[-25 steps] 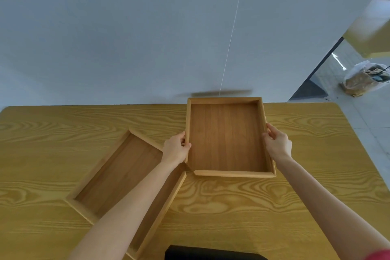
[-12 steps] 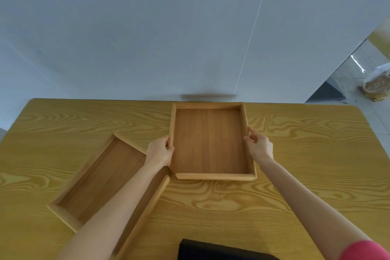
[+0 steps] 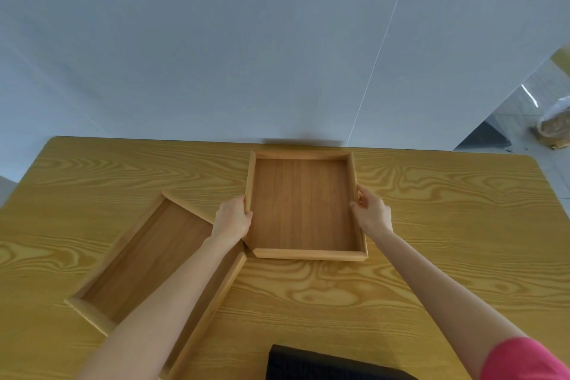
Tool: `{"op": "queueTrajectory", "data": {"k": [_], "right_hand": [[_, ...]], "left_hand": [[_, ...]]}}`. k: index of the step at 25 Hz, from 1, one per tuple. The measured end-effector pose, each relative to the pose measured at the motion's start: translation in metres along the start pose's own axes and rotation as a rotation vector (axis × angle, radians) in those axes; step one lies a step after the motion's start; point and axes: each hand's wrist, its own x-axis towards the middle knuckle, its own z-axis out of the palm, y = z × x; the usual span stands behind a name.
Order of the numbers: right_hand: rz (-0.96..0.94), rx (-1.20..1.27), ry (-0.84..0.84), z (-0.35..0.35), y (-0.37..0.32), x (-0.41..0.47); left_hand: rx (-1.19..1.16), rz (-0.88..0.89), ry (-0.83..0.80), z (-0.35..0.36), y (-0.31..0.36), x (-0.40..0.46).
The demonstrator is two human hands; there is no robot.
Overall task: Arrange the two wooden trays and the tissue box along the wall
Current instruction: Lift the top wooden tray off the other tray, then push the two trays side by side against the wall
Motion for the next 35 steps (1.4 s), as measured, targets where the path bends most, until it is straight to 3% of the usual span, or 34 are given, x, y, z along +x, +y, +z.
{"op": "queueTrajectory", "data": {"k": [3,6,9,14,35], "right_hand": [[-0.089,-0.176,-0.03,0.002,0.002,-0.01],[-0.384,-0.385,-0.027,0.006,0.008,-0.036],[-0.586,-0.554,-0.15,0.012,0.018,-0.061],[-0.586,-0.807,-0.19,0.023,0.033,-0.07],[-0.496,-0.757,-0.215,0.028,0.005,-0.047]], "left_hand": [[0.061,0.08,0.015,0.002,0.002,-0.01],[0.192,0.342,0.087,0.013,0.005,-0.034],[0.277,0.495,-0.078,0.028,0.009,-0.054],[0.46,0.492,-0.17,0.045,0.006,-0.054],[0.387,0.441,-0.206,0.033,0.021,-0.026]]}}
